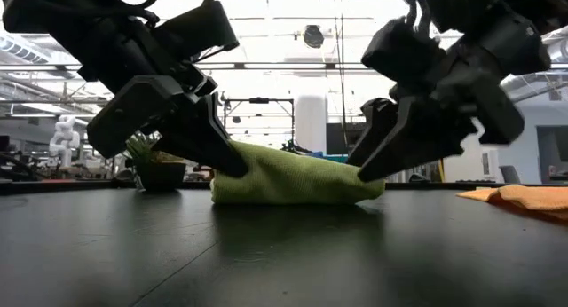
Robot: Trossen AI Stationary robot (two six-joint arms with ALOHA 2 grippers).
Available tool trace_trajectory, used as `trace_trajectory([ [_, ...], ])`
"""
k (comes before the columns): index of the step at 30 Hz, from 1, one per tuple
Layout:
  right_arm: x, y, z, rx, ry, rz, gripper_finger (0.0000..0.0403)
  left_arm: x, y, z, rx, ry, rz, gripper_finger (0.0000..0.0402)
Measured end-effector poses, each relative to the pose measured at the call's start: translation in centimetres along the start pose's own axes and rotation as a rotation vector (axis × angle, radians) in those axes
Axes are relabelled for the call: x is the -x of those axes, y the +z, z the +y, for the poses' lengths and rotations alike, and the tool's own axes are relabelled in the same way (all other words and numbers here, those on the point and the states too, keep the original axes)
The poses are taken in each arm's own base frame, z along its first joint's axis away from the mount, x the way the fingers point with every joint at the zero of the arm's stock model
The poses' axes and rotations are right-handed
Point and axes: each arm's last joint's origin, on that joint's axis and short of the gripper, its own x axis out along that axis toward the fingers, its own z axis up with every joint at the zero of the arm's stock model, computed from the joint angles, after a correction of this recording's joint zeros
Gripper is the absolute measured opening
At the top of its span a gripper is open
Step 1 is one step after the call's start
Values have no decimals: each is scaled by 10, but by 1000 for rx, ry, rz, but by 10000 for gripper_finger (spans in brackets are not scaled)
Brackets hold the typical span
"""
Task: Fold microfiber towels
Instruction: Put the folded green microfiber cloth into the blue bin
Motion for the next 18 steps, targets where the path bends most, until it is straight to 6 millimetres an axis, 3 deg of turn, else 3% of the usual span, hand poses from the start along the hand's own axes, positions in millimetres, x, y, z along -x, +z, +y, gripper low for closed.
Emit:
trace_trajectory([
  [18, 4, -3, 12, 128, -92, 4, 201, 16, 12, 8, 38, -14, -40, 4],
])
